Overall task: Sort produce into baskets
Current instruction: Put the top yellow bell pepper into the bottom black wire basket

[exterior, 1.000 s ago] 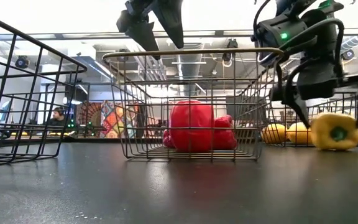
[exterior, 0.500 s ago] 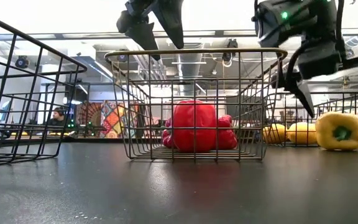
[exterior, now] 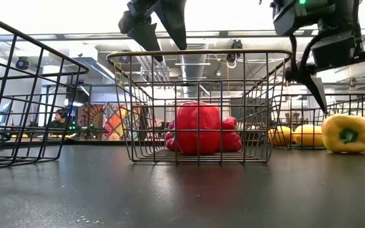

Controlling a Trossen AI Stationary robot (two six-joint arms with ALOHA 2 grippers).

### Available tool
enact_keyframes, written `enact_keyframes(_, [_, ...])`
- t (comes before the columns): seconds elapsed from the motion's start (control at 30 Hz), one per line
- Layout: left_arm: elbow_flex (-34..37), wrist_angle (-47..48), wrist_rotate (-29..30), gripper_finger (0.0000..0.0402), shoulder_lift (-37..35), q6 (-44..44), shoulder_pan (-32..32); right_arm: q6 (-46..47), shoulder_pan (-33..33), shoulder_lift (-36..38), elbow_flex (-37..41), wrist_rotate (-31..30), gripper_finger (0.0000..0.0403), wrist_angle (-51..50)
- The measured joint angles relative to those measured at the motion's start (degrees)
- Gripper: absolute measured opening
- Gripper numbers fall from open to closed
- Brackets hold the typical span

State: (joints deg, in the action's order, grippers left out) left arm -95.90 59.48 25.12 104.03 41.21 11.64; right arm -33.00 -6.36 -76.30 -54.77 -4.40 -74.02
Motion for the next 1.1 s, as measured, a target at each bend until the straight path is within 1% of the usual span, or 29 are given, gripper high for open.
enact_keyframes(0.2, [0.0, 0.2, -0.1, 0.0364, 0.0, 0.0, 0.0, -6.4, 2.5, 3.1, 5.2, -1.5, 0.0375, 5.8])
enact_keyframes(0.37, [0.0, 0.2, -0.1, 0.0364, 0.0, 0.0, 0.0, -10.1, 5.3, 3.1, 9.8, -1.3, 0.0375, 8.8])
enact_keyframes(0.53, [0.0, 0.1, -0.1, 0.0364, 0.0, 0.1, 0.0, -8.7, 7.2, 3.1, 14.4, -1.0, 0.0375, 12.9])
enact_keyframes(0.7, [0.0, 0.0, -0.2, 0.0364, 0.0, 0.8, 0.0, -8.3, 7.2, 2.7, 16.8, -0.5, 0.0375, 13.5])
enact_keyframes(0.83, [0.0, -0.1, -0.2, 0.0364, 0.0, 1.4, 0.0, -5.9, 7.2, 2.2, 18.0, -0.5, 0.0374, 13.8])
enact_keyframes(0.93, [0.0, -0.1, -0.2, 0.0364, 0.0, 1.4, 0.0, -4.3, 7.1, 2.2, 18.0, -0.7, 0.0366, 13.9])
enact_keyframes(1.1, [0.0, -0.4, -0.2, 0.0364, 0.0, 1.4, 0.0, -3.5, 7.1, 2.3, 17.1, -2.0, 0.0339, 13.4])
